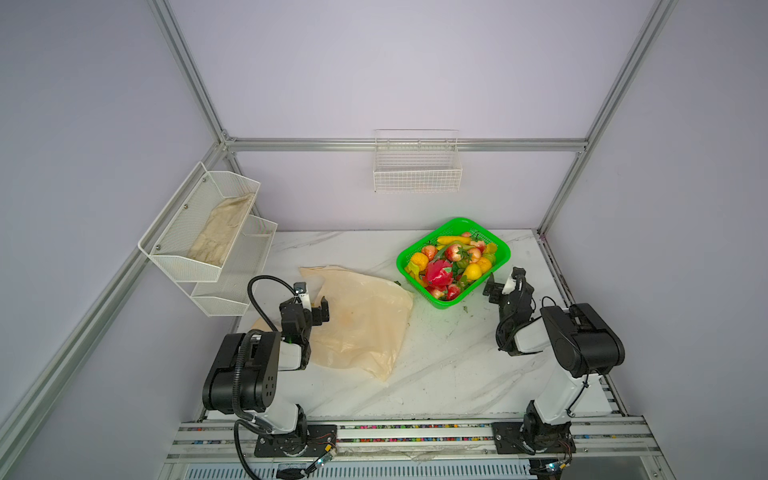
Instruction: Place the fake fruits into the plastic bag and tie a complex knot
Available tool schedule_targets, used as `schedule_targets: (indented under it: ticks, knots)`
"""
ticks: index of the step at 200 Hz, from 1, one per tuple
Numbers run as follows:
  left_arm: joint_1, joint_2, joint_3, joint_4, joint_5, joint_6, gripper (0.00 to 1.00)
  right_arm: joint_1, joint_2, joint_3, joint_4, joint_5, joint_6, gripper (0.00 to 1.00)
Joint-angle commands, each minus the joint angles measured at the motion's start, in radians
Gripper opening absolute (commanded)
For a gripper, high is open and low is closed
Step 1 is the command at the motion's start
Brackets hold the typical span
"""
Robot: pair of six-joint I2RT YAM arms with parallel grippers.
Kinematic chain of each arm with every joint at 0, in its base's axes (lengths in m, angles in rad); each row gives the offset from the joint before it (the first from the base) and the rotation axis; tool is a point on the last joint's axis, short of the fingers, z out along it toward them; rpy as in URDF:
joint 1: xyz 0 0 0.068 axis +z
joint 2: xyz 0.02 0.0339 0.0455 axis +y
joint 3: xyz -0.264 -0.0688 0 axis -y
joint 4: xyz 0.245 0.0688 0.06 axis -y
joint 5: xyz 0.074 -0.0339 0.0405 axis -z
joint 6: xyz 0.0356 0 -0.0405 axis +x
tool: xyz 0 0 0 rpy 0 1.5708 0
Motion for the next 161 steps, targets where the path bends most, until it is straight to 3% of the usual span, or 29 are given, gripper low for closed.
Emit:
schedule_targets:
  ticks: [1, 115, 133, 161]
  knots:
    - [-0.001, -0.006, 0.05, 0.032, -0.008, -0.008, 0.99, 0.006, -0.006, -0.002, 0.048, -0.008, -0.011, 0.97]
    - [0.0, -0.006, 0.049, 0.033, -0.006, -0.011, 1.0, -0.011, -0.009, 0.004, 0.028, -0.035, 0.017, 0.97]
    - [0.001, -0.02, 0.04, 0.049, -0.03, -0.016, 1.0, -0.01, -0.026, -0.015, 0.058, 0.043, 0.027, 0.97]
    - [0.0, -0.203, 0.05, -0.105, -0.133, -0.057, 1.0, -0.01, -0.191, -0.045, -0.03, 0.175, 0.073, 0.97]
